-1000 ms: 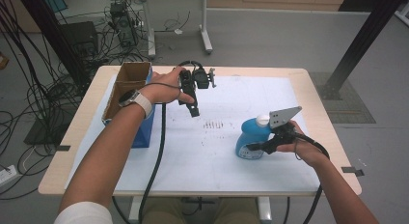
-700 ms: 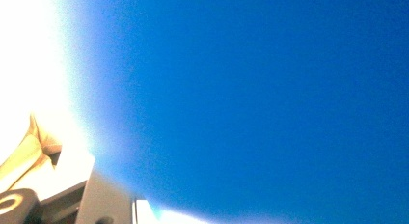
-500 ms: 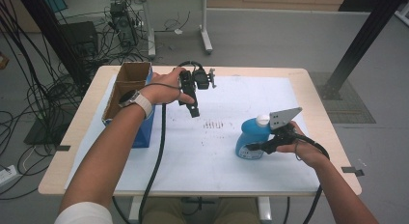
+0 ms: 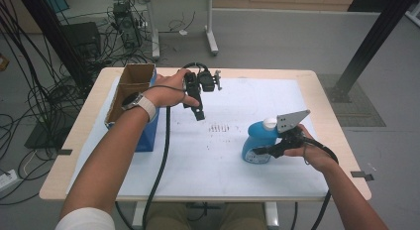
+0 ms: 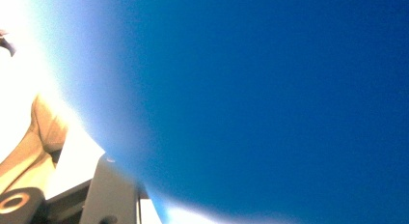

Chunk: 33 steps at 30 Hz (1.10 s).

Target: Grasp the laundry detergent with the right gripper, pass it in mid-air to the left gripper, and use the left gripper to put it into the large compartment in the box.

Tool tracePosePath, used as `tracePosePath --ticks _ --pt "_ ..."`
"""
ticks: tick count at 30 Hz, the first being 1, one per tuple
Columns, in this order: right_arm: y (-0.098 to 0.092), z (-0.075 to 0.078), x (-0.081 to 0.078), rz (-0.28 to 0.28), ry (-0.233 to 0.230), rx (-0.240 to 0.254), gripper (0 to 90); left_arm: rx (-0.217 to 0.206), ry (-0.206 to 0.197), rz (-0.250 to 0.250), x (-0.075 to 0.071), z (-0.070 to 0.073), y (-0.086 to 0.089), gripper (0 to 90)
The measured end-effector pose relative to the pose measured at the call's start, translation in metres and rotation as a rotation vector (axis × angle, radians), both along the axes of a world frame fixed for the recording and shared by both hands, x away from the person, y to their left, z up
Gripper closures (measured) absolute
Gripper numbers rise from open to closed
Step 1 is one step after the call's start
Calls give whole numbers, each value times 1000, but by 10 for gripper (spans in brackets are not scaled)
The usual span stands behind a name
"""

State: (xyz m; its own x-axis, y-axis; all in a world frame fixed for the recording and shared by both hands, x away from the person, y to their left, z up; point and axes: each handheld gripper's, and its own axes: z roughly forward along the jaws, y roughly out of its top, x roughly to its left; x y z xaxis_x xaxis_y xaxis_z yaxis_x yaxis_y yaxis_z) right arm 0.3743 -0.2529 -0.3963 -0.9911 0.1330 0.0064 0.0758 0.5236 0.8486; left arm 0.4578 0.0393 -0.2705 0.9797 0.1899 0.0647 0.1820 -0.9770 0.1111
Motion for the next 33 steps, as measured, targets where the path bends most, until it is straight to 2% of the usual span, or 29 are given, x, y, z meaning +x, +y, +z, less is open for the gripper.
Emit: tracePosePath --ticks 9,33 --pt "-1 -1 0 -3 3 13 430 3 0 -2 -1 1 -1 105" --pt "0 0 -1 -5 -4 3 442 11 2 -8 -2 2 -2 106"
